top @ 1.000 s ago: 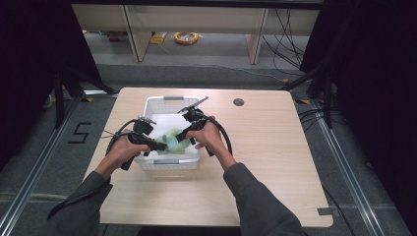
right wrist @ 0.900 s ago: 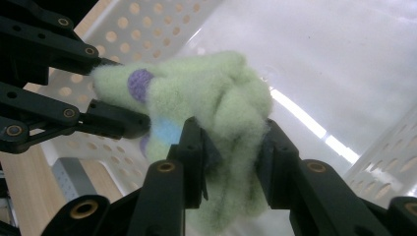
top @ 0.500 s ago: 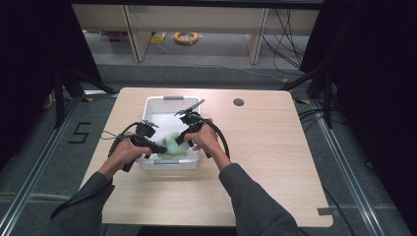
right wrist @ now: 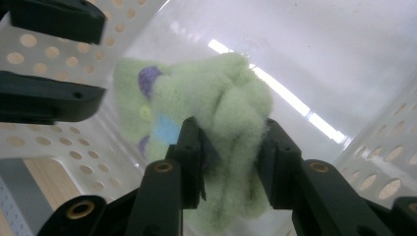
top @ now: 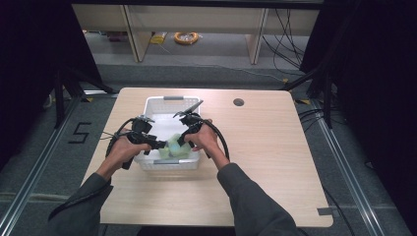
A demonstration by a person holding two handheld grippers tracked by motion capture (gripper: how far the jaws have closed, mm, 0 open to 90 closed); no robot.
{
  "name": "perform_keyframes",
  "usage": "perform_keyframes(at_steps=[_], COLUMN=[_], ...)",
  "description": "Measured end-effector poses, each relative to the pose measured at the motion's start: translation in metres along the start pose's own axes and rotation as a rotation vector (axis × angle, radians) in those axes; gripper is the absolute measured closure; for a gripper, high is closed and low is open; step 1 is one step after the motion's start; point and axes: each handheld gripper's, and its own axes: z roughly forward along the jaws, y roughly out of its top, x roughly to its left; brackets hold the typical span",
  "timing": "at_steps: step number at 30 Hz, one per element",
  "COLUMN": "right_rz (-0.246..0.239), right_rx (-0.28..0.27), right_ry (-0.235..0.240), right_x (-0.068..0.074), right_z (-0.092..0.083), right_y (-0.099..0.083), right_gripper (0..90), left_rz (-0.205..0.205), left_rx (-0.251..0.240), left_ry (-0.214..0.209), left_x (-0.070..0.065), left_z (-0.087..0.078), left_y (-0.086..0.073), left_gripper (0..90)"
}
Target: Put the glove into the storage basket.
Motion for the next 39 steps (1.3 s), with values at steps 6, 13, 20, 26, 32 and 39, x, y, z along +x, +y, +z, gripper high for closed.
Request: perform_keyframes(at_steps=[6,13,20,26,32,39], right_rz=[0.009,-0.038,-0.003,-0.002,-0.006,-0.042], right_rx=[0.007,0.005,-0.046,-0.087,-0.127,-0.158], right_ry=[-0.016,-0.047,-0.04,-0.035,-0.024,-0.02], right_x=[0.0,-0.001,0.003,0.001,-0.003,-0.001], right_z=[0.001,0.002,-0.012,-0.028,-0.039,-0.058], right_y=[0.0,0.002,0.011,0.015,0.013,0.004], right_gripper=[63.4,55.5,41.1,40.9,40.0,36.3], left_rz=[0.004,0.009,0.023,0.034,0.034,0.034], left_rx=[-0.035,-0.029,-0.042,-0.046,-0.058,-0.092], left_ry=[-0.002,-0.009,-0.009,-0.021,-0.029,-0.042], left_x=[-0.005,-0.011,-0.015,-0.021,-0.025,-0.034], left_z=[-0.013,-0.018,-0.022,-0.025,-0.028,-0.035], left_y=[0.0,-0.005,-0.006,-0.005,-0.005,-0.006], left_gripper=[44.4,39.7,39.4,39.3,36.6,32.4])
